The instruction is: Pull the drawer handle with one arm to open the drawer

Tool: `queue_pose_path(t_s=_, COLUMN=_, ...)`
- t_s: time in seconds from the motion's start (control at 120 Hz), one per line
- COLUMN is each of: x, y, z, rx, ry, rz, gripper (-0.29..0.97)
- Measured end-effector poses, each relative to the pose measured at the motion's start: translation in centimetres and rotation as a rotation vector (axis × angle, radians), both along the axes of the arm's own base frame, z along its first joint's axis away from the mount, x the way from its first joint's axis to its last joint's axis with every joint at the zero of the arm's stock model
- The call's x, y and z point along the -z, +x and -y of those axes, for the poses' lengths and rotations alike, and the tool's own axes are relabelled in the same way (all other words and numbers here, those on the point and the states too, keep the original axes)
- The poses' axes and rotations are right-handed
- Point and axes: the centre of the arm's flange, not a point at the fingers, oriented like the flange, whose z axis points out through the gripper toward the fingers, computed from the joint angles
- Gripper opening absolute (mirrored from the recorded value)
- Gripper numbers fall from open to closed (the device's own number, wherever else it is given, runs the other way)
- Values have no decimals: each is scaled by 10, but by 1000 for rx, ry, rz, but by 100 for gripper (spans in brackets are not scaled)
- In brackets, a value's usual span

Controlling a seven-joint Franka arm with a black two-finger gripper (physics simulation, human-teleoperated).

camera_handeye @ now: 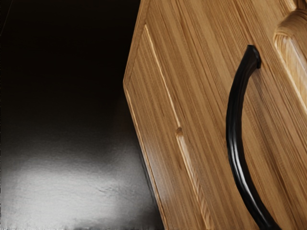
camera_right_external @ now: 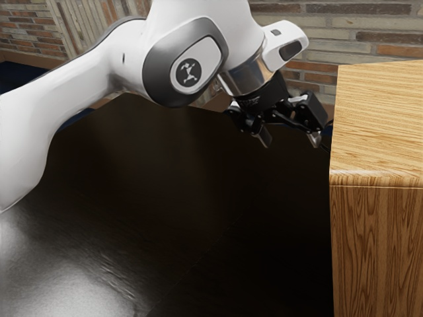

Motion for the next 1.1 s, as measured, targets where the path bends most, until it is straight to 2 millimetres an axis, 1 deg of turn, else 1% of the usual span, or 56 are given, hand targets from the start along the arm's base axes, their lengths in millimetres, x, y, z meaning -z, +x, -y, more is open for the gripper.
queue_pose_path(t_s=0.142, x=2, y=2, z=-9, rx=-14, ry=3, rz=-4, gripper=68)
queue_pose_path(t_s=0.2, x=2, y=2, z=-9, rx=-15, ry=3, rz=-2, gripper=68)
queue_pose_path(t_s=0.275, x=-5, y=1, z=-10, rx=-15, ry=0, rz=14, gripper=68)
queue_pose_path(t_s=0.492, x=-11, y=11, z=-8, rx=-16, ry=-8, rz=120, gripper=68)
queue_pose_path(t_s=0.65, x=7, y=20, z=-8, rx=-17, ry=-8, rz=129, gripper=68)
queue_pose_path(t_s=0.883, x=23, y=23, z=-6, rx=-13, ry=-7, rz=132, gripper=68)
queue_pose_path(t_s=1.0, x=25, y=21, z=-8, rx=-16, ry=-6, rz=136, gripper=68)
queue_pose_path(t_s=1.1, x=21, y=18, z=-16, rx=-26, ry=-4, rz=145, gripper=68)
